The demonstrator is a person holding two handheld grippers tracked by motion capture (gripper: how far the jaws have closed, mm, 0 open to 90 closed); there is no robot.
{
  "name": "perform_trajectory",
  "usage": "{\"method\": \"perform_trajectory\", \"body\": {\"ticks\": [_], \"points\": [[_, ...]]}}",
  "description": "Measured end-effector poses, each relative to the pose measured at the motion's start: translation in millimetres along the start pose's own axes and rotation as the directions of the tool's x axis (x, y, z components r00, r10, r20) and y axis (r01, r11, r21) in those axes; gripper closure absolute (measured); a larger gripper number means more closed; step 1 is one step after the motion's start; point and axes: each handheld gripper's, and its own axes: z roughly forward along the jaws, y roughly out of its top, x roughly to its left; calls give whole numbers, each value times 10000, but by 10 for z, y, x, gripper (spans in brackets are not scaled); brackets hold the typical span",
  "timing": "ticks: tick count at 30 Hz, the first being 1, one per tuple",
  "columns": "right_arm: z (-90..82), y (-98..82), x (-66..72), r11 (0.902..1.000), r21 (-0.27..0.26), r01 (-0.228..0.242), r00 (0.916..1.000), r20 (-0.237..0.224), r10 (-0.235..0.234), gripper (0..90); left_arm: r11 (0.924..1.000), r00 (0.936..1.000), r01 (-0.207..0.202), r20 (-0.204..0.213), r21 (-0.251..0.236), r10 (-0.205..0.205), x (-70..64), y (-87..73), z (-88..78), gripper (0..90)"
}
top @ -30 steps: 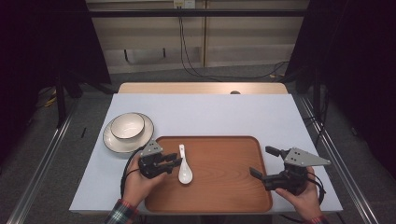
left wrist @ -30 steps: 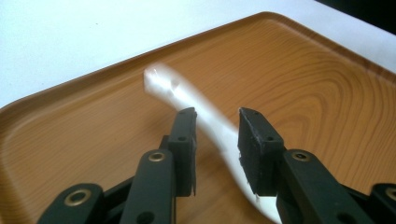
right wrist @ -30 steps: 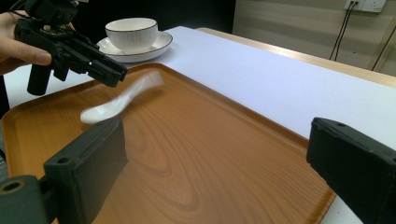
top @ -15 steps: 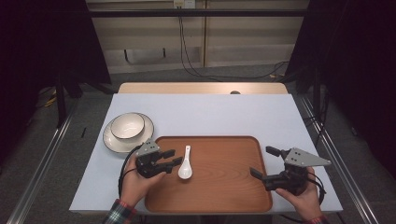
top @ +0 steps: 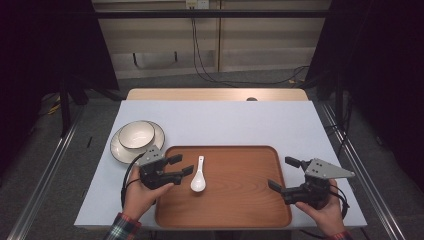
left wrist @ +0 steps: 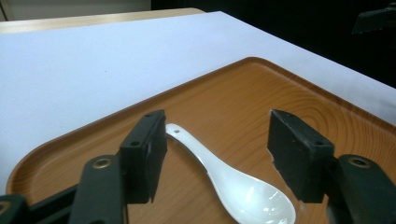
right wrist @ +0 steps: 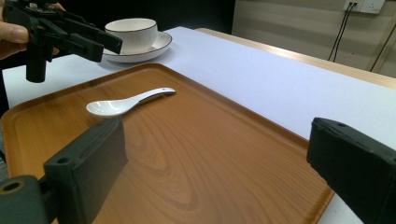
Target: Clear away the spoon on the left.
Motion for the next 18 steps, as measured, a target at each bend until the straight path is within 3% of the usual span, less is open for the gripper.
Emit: {"method": "perform_trajectory", "body": {"ticks": [1, 14, 16, 18], "points": [[1, 0, 0, 10000, -12, 10, 10000, 10, -10, 45, 9999, 9999, -10, 167, -166, 12, 12, 1, -4, 355], [-13, 3, -4, 10000, -37, 36, 10000, -43, -36, 44, 9979, 9999, 7, 136, -645, 2, 73, 53, -144, 254], [-16, 3, -3, 10000, -45, 0, 10000, 14, 0, 44, 9983, 9999, -5, -131, -585, -2, 70, 63, -167, 237], [-16, 3, -5, 10000, -47, -13, 10000, -7, 13, 44, 9977, 10000, -66, 17, -673, 67, 91, 66, -180, 219]]}}
